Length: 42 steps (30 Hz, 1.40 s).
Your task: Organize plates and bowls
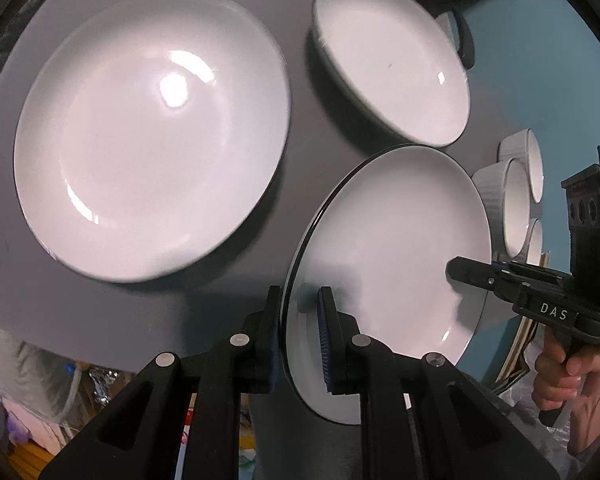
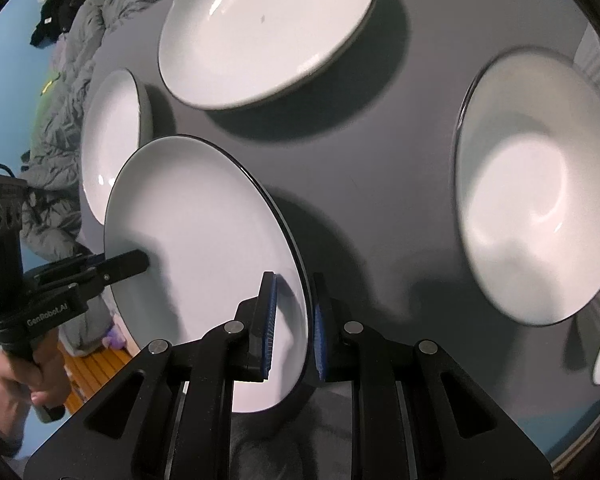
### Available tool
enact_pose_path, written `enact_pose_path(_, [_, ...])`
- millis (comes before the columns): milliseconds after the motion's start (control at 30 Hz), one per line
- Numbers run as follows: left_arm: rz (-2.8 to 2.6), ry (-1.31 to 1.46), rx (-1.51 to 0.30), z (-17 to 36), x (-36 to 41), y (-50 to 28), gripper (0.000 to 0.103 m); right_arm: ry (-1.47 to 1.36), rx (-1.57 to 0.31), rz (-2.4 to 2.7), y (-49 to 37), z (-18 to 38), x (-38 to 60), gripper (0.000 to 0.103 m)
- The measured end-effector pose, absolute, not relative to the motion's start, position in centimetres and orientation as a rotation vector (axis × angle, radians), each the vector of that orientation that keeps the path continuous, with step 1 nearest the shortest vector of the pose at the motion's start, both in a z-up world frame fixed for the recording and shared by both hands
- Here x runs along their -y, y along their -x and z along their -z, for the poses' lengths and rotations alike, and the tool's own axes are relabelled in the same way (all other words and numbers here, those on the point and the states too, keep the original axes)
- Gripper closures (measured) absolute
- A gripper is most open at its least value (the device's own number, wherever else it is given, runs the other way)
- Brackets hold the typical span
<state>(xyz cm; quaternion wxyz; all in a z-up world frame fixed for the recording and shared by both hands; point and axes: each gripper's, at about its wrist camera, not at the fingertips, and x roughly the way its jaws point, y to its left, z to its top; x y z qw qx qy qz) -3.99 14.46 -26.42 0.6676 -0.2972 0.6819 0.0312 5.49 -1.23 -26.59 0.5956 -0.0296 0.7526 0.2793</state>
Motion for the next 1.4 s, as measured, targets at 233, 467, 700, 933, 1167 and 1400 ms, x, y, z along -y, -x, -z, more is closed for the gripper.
enact_pose_path(233, [-0.056,0.641,-1.499,24.7,-15.4,0.2,0.087,0.046,-1.715,-0.655,-8.9,25.1,2.3,0.087])
enact_pose_path(467, [-0.073,0.63,-1.464,24.3,-17.1,-4.3,0.086,0.057,-1.675,-0.659,-12.7,24.2,1.1,0.087])
enact_pose_path(700, [-0.113,0.609,-1.467,25.5,-19.0,-8.5,0.085,0.065,-1.673,-0.657,-16.5,24.9,-0.8,0.087])
enact_pose_path(933, [-0.16,0.59,-1.5,26.8,-19.4,-10.9,0.083,0.08,-1.704,-0.662,-19.2,26.3,-1.9,0.087])
enact_pose_path(1167, [-0.184,0.581,-1.526,27.6,-19.8,-12.3,0.082,0.076,-1.727,-0.654,-20.5,26.9,-2.4,0.087])
enact_pose_path(1400, [-0.186,0.566,-1.547,28.2,-19.6,-13.1,0.081,0.116,-1.743,-0.617,-21.3,27.2,-2.8,0.086])
